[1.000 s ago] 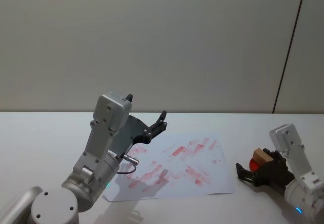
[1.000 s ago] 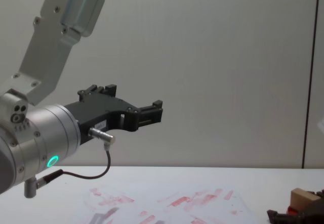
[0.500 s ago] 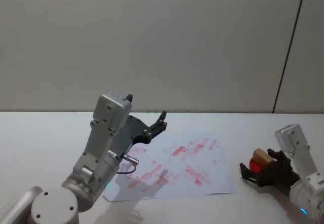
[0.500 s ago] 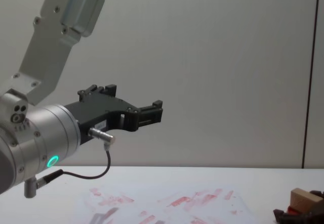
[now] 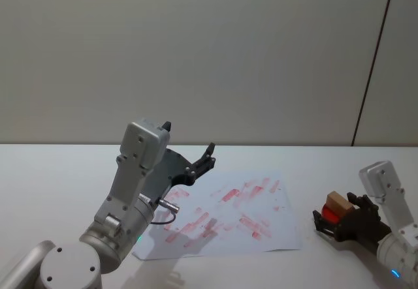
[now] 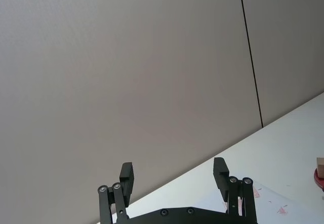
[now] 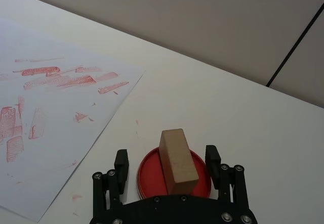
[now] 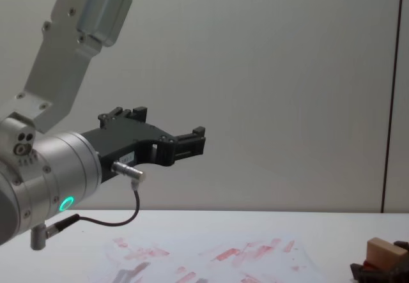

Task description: Use the one hand to pick up the stamp and affix it onto the A4 paper.

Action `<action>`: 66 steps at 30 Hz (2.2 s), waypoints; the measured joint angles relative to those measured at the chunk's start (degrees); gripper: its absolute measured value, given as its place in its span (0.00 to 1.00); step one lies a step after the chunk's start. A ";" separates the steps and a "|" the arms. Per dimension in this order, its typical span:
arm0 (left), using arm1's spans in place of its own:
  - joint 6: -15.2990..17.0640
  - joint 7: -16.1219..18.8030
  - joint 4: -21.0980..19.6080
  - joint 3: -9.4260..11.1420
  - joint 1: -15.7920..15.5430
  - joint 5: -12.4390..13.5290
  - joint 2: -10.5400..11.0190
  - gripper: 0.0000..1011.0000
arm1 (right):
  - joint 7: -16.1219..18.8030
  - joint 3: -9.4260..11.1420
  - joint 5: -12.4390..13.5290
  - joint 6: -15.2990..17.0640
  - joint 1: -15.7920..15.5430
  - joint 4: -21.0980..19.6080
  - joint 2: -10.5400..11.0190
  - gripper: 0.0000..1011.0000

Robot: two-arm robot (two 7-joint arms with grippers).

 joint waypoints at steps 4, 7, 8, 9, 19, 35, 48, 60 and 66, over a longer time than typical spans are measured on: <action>0.00 0.00 0.00 0.00 0.00 0.00 0.00 0.99 | 0.02 0.05 0.05 -0.03 -0.06 -0.07 0.06 0.87; 0.00 0.00 0.00 0.00 0.00 0.00 0.00 0.99 | 0.05 0.08 0.08 -0.05 -0.10 -0.11 0.10 0.78; 0.00 0.00 0.00 0.00 0.00 0.00 0.00 0.99 | 0.05 0.08 0.08 -0.05 -0.11 -0.12 0.10 0.75; 0.00 0.00 0.00 0.00 0.00 0.00 0.00 0.99 | 0.06 0.09 0.09 -0.06 -0.13 -0.14 0.12 0.73; 0.00 0.00 0.00 0.00 0.00 0.00 0.00 0.99 | 0.11 0.14 0.14 -0.07 -0.19 -0.22 0.16 0.42; 0.00 0.00 0.00 0.00 0.00 0.00 0.00 0.99 | 0.12 0.16 0.25 -0.17 -0.24 -0.25 0.19 0.22; 0.00 0.00 0.00 0.00 0.00 0.00 0.00 0.99 | 1.88 0.14 3.16 -2.53 0.33 -3.54 -0.39 0.22; 0.00 0.00 0.00 0.00 0.00 0.00 0.00 0.99 | 6.62 -1.03 5.58 -2.42 2.11 -6.75 -2.11 0.22; 0.00 0.00 0.00 0.00 0.00 0.00 0.00 0.99 | 8.88 -2.21 4.25 -0.42 3.09 -6.30 -3.04 0.22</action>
